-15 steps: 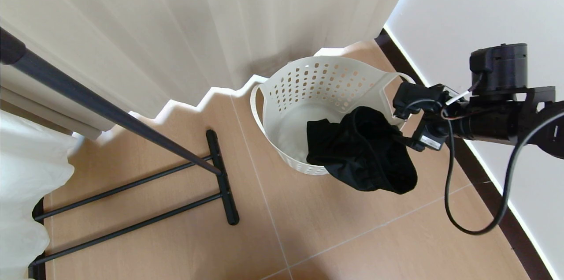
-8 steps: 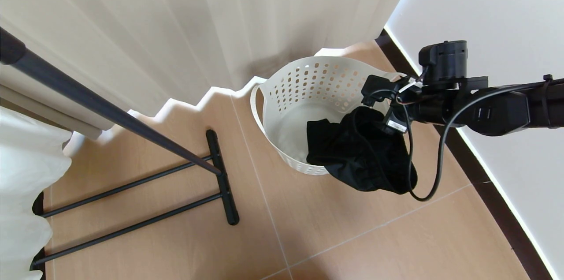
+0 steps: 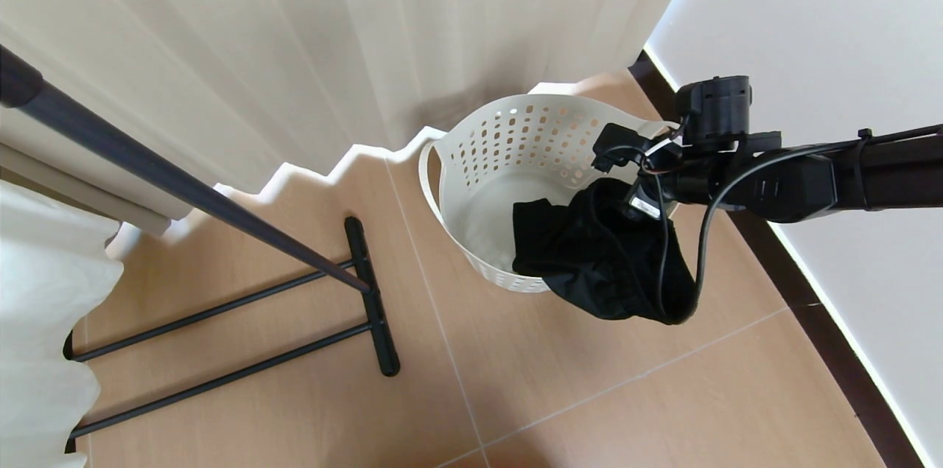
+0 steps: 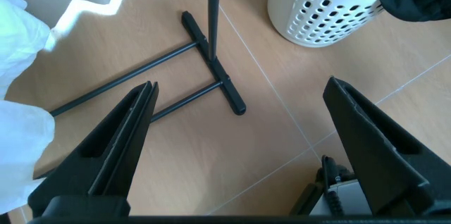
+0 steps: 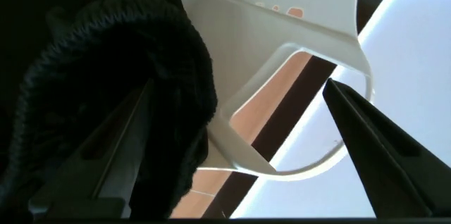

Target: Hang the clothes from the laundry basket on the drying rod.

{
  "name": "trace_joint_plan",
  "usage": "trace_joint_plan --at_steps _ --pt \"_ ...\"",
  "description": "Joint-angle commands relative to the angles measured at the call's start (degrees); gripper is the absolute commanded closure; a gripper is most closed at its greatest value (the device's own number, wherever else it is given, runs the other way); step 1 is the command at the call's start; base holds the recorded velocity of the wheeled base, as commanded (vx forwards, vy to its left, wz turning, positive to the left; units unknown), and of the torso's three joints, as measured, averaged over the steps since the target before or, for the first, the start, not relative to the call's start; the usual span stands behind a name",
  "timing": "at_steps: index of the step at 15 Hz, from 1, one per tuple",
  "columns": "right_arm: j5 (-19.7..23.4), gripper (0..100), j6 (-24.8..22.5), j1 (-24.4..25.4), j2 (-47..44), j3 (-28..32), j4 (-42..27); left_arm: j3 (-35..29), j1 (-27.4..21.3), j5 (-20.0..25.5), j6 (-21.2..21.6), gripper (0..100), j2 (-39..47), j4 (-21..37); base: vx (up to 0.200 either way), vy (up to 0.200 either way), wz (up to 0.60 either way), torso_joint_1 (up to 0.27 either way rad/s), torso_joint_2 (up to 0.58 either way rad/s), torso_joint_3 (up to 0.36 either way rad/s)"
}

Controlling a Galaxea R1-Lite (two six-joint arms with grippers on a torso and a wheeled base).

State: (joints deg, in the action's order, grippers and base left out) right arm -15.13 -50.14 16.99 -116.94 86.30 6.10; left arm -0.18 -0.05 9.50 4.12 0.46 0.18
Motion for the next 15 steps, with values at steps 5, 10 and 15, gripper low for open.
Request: trace_joint_plan --at_steps 5,10,15 --pt "0.28 0 4.26 0.06 -6.19 5.37 -0.03 0.01 0.05 0.0 0.01 0 -0.02 -0.01 0.0 0.0 0.0 0.0 0.0 0.0" --pt "1.24 0 4.88 -0.12 -8.21 9.24 -0.03 0.01 0.05 0.0 0.01 0 -0.02 -0.01 0.0 0.0 0.0 0.0 0.0 0.0" --pt "3.7 100 8.13 -0.12 -9.09 10.47 -0.03 0.01 -0.04 0.0 0.01 0 -0.02 -0.01 0.0 0.0 0.0 0.0 0.0 0.0"
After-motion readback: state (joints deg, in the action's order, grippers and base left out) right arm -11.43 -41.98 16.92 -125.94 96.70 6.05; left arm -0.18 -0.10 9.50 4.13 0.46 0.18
